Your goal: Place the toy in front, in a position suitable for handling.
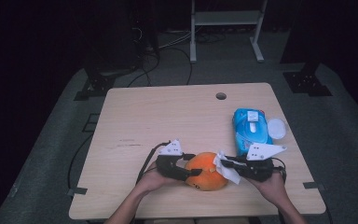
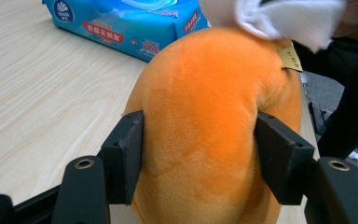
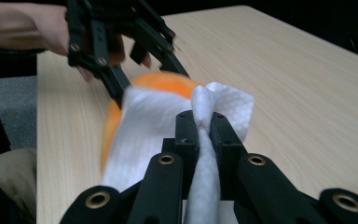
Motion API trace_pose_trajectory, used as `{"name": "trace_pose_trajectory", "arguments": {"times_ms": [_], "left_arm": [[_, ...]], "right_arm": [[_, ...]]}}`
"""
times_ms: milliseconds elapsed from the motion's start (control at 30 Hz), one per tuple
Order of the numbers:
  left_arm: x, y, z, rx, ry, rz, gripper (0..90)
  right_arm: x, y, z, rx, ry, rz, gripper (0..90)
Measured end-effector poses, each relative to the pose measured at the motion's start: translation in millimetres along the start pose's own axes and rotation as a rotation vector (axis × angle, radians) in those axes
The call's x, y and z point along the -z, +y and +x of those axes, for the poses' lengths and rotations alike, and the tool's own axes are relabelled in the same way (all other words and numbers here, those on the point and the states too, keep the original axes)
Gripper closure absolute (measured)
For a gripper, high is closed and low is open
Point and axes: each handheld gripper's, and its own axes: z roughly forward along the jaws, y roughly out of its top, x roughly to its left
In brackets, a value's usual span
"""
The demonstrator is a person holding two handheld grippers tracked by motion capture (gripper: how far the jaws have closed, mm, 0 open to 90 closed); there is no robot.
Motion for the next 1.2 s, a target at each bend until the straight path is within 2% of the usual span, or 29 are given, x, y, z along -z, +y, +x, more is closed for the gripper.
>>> {"name": "trace_pose_trajectory", "arguments": {"times_ms": [133,367,533,667,833,933,1033,1200], "left_arm": [[3.2,-3.1,4.3,0.013,-0.003,0.002,38.3],[5.0,-4.1,5.1,0.019,-0.005,0.003,38.1],[4.4,-3.4,4.2,0.015,-0.008,0.001,37.3],[2.6,-0.7,0.7,-0.009,-0.009,0.004,36.5],[1.5,1.2,-5.0,-0.051,-0.015,0.011,36.5],[2.9,0.2,-5.0,-0.056,-0.017,0.016,36.4],[4.1,-1.0,-3.7,-0.044,-0.019,0.016,36.3],[5.1,-2.1,-1.2,-0.022,-0.016,0.014,34.8]], "right_arm": [[-9.1,8.0,4.7,0.041,0.003,0.015,82.7],[1.5,-9.1,-4.3,-0.02,-0.009,0.023,82.7],[9.4,-21.2,-7.5,-0.056,-0.014,0.055,82.7],[8.0,-16.7,-10.0,-0.05,-0.017,0.051,82.7],[-5.4,-3.1,-14.9,-0.042,-0.006,0.032,82.7],[-14.1,2.5,-18.5,-0.04,-0.002,0.031,82.7],[-17.8,3.3,-20.7,-0.042,0.005,0.035,82.7],[-12.3,-6.4,-23.1,-0.066,-0.009,0.052,82.7]]}}
